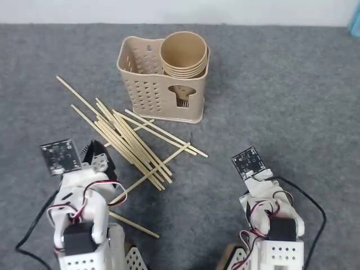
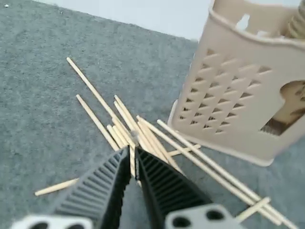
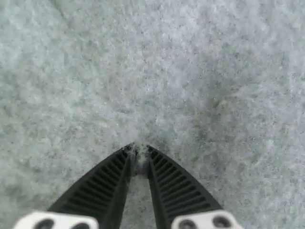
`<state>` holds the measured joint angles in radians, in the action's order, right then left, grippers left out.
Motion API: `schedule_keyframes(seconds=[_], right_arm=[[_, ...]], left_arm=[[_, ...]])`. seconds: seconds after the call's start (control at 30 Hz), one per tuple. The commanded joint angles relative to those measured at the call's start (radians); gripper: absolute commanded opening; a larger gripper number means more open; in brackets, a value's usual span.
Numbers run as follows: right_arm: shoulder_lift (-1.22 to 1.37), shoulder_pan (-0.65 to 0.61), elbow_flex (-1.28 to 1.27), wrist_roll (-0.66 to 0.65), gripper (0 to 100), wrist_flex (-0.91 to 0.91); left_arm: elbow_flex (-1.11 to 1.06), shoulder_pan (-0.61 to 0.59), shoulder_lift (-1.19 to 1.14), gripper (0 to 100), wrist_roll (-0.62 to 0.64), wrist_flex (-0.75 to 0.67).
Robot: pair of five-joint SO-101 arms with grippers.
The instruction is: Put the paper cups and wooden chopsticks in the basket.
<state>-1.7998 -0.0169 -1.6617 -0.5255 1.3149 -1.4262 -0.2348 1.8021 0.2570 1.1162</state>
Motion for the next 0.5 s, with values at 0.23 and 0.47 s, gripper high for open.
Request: schedule_keyframes(seconds=[0.23, 0.47], right_arm=[[-0.013, 0.005, -0.020, -0.020, 0.9, 0.008], [-0.013, 0.005, -0.020, -0.020, 0.9, 0.008]], left_arm=[[-0.038, 0.008, 0.015, 1, -0.009, -0.002], [-0.042, 0.005, 0.015, 1, -0.011, 0.006]])
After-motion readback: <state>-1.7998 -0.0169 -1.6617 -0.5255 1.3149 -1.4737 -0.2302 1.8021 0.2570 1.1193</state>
